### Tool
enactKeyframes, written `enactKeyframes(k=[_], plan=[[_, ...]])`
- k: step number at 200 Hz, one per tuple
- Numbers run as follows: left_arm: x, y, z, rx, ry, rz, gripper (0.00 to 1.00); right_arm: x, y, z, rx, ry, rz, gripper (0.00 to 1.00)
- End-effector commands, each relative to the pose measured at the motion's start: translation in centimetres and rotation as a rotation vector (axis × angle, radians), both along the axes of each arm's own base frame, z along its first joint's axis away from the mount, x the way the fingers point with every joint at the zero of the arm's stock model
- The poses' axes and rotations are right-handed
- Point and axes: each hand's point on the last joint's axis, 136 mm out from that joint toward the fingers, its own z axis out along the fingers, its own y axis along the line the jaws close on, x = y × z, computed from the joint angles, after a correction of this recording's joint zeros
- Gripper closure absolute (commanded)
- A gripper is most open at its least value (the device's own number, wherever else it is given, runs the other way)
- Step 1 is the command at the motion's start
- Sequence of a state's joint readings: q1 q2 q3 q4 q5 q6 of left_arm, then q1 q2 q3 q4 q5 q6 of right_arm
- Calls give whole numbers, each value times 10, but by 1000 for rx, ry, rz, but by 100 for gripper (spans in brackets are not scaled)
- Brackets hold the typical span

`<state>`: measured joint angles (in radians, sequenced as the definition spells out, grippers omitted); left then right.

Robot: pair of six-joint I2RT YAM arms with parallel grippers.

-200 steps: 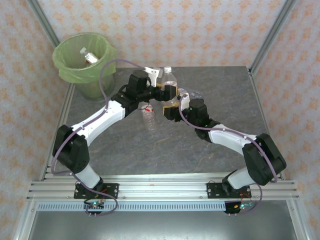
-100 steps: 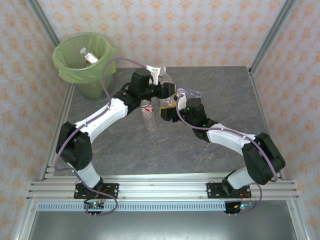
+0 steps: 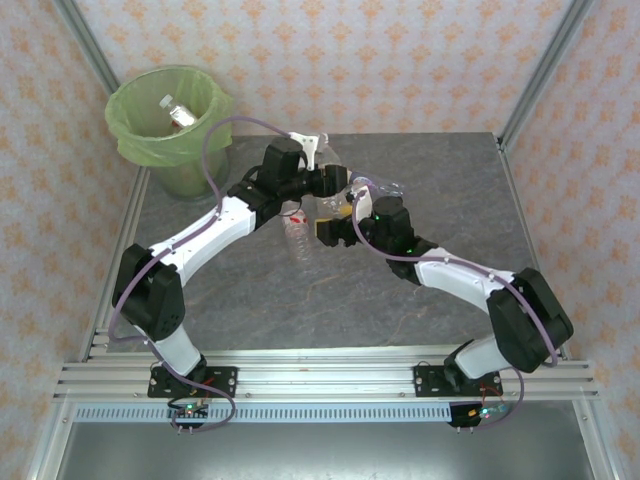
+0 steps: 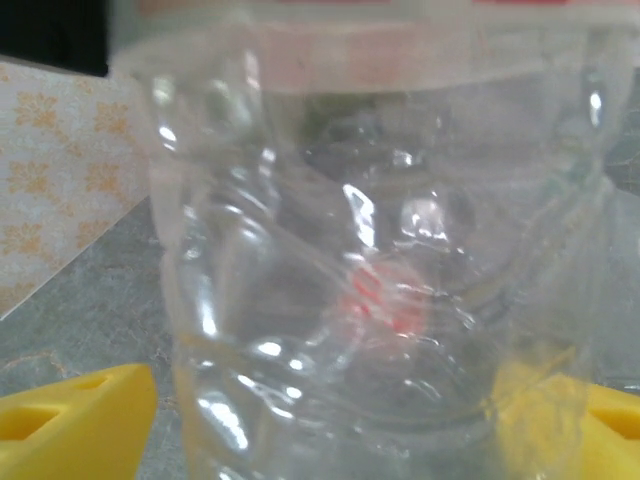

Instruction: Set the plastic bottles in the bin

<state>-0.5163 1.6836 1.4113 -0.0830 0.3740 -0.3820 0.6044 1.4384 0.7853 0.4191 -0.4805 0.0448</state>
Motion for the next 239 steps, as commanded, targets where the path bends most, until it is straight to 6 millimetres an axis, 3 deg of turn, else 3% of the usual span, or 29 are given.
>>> enactKeyframes(k=[1, 78, 142, 197, 239], plan=[[5, 8, 13, -15, -11, 48, 34, -11, 3, 16, 10, -62, 53, 1], [10, 28, 18, -49, -4, 96, 38, -25, -13, 11, -86, -105, 57, 1], [12, 59, 26, -36, -22, 157, 39, -26, -42, 17, -181, -182, -20, 1], [12, 82, 35, -12, -44, 201, 39, 5, -81, 29, -167, -250, -329, 1], [11, 91, 48, 31, -71, 213, 39, 27, -118, 23, -196, -204, -578, 0]])
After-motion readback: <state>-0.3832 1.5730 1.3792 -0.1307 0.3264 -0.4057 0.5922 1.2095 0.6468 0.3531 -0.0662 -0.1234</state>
